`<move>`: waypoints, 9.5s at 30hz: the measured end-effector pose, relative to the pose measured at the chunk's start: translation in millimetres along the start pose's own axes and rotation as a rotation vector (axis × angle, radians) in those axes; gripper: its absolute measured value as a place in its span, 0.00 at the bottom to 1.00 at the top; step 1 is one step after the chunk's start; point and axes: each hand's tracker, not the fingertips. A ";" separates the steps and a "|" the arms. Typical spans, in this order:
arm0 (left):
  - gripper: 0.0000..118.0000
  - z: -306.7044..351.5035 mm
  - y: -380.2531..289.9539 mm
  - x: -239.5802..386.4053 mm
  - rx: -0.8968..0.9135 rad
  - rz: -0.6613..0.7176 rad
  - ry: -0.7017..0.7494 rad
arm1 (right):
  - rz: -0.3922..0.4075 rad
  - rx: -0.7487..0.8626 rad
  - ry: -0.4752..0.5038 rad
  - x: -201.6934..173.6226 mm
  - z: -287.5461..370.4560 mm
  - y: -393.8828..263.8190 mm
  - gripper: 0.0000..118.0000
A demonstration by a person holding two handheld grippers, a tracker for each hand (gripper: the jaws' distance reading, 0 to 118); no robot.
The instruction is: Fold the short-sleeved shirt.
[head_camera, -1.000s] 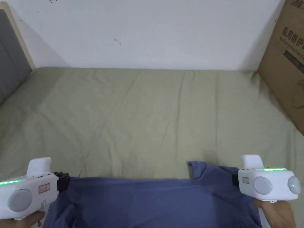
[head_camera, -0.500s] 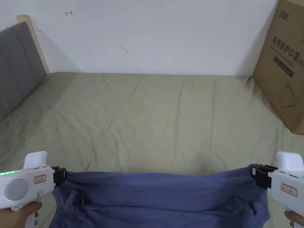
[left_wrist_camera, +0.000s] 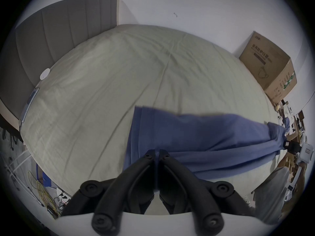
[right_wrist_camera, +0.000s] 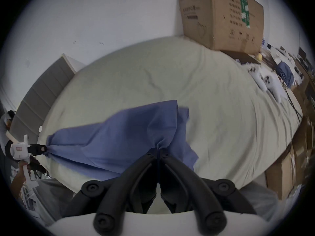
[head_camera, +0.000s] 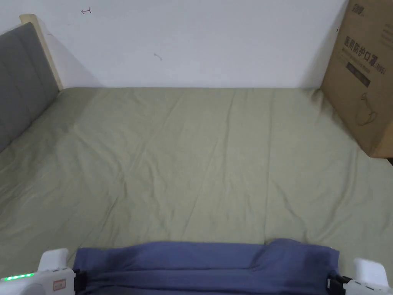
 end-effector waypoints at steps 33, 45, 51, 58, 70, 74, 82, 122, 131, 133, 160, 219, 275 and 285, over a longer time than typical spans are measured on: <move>0.58 174.8 97.6 157.1 0.821 -0.254 -0.107 | 0.227 0.806 -0.012 -148.9 162.9 116.4 0.56; 0.00 164.5 89.7 158.7 0.829 -0.206 -0.166 | 0.221 0.817 -0.023 -148.4 154.0 113.6 0.00; 0.00 143.0 99.5 110.7 0.583 -0.047 -0.334 | 0.223 0.798 -0.008 -146.4 149.9 112.6 0.00; 0.00 95.4 93.7 23.6 0.294 0.152 -0.495 | 0.259 0.759 -0.007 -149.0 140.2 109.8 0.00; 0.63 27.8 53.8 -47.7 -0.053 0.153 -0.263 | 0.278 0.657 -0.039 -151.0 111.8 99.8 0.00; 0.67 13.8 47.0 -55.2 -0.026 0.163 -0.240 | 0.300 0.622 -0.041 -152.7 101.8 96.3 0.00; 0.65 -18.4 43.3 -49.4 -0.007 0.199 -0.333 | 0.305 0.584 -0.047 -153.1 91.3 96.3 0.00; 0.03 80.8 59.3 50.3 0.129 0.021 -0.404 | 0.254 0.625 -0.012 -128.0 108.1 91.3 0.00; 0.03 16.8 41.9 145.1 -0.078 -0.101 -0.462 | 0.263 0.623 -0.030 -112.5 114.5 87.0 0.00; 0.03 5.4 35.9 160.5 -0.131 -0.116 -0.453 | 0.253 0.621 -0.035 -106.8 114.6 86.3 0.00; 0.87 56.7 54.6 124.3 0.085 -0.024 -0.319 | 0.249 0.623 -0.037 -101.7 119.3 89.2 0.00; 0.69 21.4 48.6 15.6 -0.085 0.208 -0.507 | 0.288 0.576 -0.014 -117.2 105.1 92.9 0.00; 0.08 86.1 77.9 173.2 -0.119 -0.294 -0.326 | 0.299 0.589 0.029 -109.3 113.9 96.9 0.00; 0.08 4.0 32.3 290.7 -0.242 -0.455 -0.291 | 0.271 0.582 -0.013 -86.9 118.2 88.0 0.00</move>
